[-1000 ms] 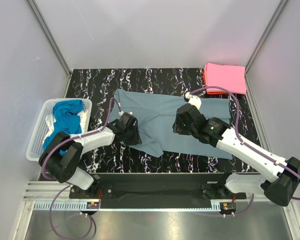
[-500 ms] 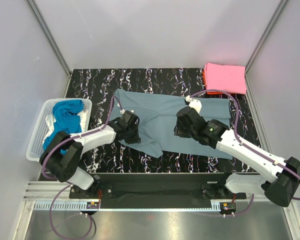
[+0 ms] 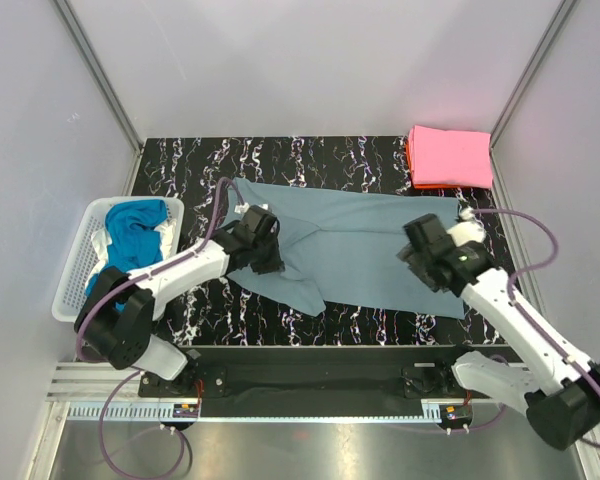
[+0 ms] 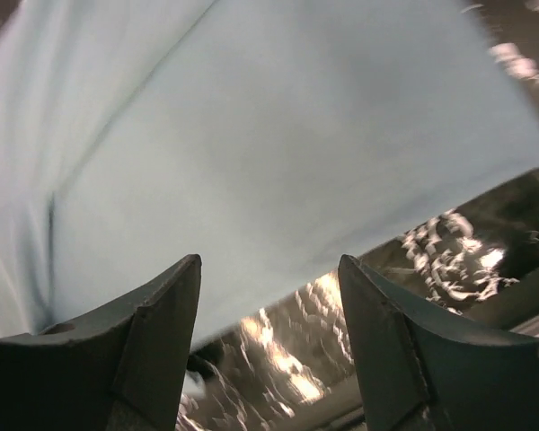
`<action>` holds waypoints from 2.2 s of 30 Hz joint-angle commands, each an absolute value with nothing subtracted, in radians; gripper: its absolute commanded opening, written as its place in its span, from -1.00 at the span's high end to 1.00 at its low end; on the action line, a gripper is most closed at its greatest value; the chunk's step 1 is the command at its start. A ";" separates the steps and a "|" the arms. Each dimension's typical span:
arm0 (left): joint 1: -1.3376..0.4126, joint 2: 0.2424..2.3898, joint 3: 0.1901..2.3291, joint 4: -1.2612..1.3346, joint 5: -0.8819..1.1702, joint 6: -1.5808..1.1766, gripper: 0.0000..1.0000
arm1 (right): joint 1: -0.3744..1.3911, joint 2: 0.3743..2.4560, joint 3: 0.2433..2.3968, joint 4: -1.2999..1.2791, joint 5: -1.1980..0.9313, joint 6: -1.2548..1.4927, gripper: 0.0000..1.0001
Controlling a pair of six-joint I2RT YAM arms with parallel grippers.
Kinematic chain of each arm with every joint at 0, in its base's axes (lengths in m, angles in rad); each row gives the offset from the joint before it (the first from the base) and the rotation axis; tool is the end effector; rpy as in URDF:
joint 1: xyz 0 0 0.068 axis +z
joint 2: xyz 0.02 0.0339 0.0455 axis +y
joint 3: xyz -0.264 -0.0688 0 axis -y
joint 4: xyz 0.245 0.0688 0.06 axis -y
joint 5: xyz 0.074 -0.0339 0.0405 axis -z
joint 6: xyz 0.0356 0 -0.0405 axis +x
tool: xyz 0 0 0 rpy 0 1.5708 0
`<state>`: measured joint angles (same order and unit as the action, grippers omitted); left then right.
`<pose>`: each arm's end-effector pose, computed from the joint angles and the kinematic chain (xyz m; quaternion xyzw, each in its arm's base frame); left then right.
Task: Fold and stack the t-shirts
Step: Fold the tshirt
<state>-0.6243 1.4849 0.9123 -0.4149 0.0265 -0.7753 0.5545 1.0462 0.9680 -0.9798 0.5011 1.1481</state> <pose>0.2397 -0.1739 0.2027 -0.0684 0.9552 -0.1949 0.2118 0.1691 0.0846 0.2910 0.3342 0.8777 0.0267 0.3423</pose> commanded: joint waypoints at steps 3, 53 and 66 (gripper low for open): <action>-0.577 1.424 0.999 -0.457 0.003 -0.750 1.00 | 0.172 1.043 0.959 -1.025 0.413 1.151 -0.37; -0.426 1.275 1.123 -0.578 -0.084 -0.626 1.00 | -0.405 1.220 0.652 -0.707 0.201 0.983 1.00; -0.425 1.259 1.146 -0.551 -0.034 -0.614 1.00 | -0.406 1.253 0.674 -0.795 0.017 0.907 0.18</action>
<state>-0.4286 1.3014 1.1492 -0.6075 -0.0566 -0.6277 -0.4023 1.2903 0.6537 -0.7345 0.1093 0.9138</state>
